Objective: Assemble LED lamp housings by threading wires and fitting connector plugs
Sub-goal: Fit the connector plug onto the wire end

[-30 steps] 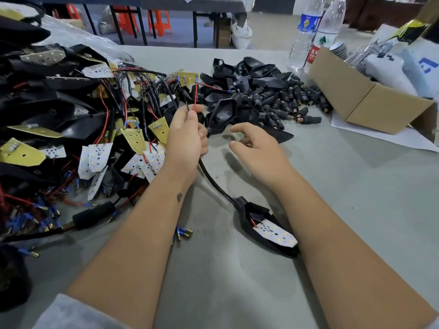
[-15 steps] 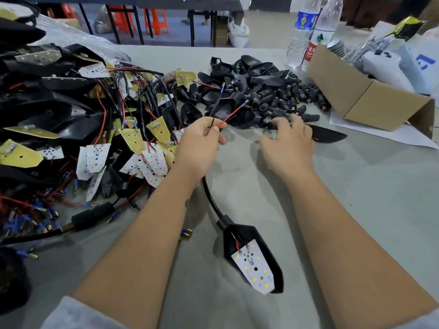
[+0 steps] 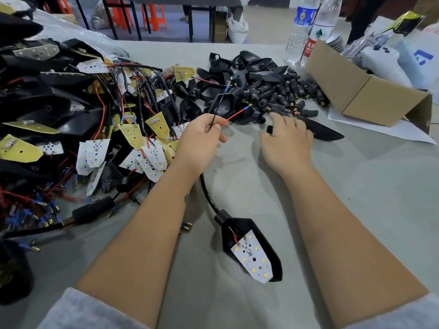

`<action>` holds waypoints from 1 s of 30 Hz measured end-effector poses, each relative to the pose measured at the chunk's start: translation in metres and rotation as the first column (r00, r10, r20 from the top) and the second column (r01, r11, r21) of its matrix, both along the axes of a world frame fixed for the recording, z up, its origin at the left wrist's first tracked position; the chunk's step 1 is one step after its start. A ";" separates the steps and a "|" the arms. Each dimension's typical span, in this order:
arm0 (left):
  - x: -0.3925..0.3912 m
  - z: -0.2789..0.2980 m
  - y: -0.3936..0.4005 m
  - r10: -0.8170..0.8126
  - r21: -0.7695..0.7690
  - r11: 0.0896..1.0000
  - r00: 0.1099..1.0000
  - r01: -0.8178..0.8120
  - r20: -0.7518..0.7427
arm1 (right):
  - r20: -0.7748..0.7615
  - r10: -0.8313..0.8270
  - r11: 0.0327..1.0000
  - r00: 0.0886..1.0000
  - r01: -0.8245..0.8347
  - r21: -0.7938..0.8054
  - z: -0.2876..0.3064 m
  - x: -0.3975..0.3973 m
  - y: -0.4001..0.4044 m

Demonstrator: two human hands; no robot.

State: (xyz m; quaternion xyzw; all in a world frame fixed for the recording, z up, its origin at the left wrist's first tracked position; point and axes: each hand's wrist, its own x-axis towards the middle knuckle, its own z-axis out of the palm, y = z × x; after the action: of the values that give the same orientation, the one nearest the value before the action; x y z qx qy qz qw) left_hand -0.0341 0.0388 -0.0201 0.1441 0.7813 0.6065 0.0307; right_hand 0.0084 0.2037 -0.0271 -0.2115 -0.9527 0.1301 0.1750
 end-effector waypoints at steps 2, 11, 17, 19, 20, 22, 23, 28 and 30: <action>0.001 0.001 0.000 -0.009 -0.004 1.000 1.000 0.009 0.002 | 0.039 -0.008 0.999 0.999 0.006 0.036 0.000 0.001 -0.001; 0.002 0.002 0.001 -0.024 0.001 1.000 1.000 0.024 0.007 | -0.212 0.034 0.961 0.977 -0.090 -0.263 0.003 -0.001 -0.007; 0.002 0.001 0.000 -0.008 -0.006 1.000 1.000 0.008 -0.013 | -0.472 -0.143 0.478 0.870 -0.357 -0.803 0.011 0.001 -0.028; 0.003 0.000 0.000 -0.013 -0.007 1.000 1.000 0.013 -0.021 | -0.466 -0.195 0.257 0.863 -0.414 -0.873 0.012 0.001 -0.032; 0.003 0.000 0.000 -0.015 -0.003 1.000 1.000 0.015 -0.021 | -0.470 -0.202 0.177 0.859 -0.440 -0.881 0.012 0.000 -0.032; 0.003 -0.001 0.001 -0.012 0.012 1.000 1.000 0.012 -0.017 | -0.477 -0.225 0.082 0.850 -0.472 -0.878 0.012 0.000 -0.032; 0.003 -0.001 0.001 -0.008 0.021 1.000 1.000 0.008 -0.017 | -0.475 -0.246 0.057 0.845 -0.477 -0.877 0.012 0.000 -0.031; 0.004 0.000 0.000 -0.010 0.042 0.999 0.999 0.012 -0.034 | -0.412 -0.354 -0.107 0.840 -0.474 -0.874 0.015 -0.001 -0.025; 0.004 0.001 0.000 -0.019 0.045 0.999 0.999 0.020 -0.034 | -0.387 -0.347 -0.152 0.854 -0.459 -0.876 0.015 -0.001 -0.022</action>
State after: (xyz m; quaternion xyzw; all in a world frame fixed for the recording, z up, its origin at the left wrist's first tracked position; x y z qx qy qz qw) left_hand -0.0299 0.0390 -0.0195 0.1626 0.7664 0.6211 0.0201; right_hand 0.0071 0.1818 -0.0117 -0.1790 -0.4313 0.8634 0.1912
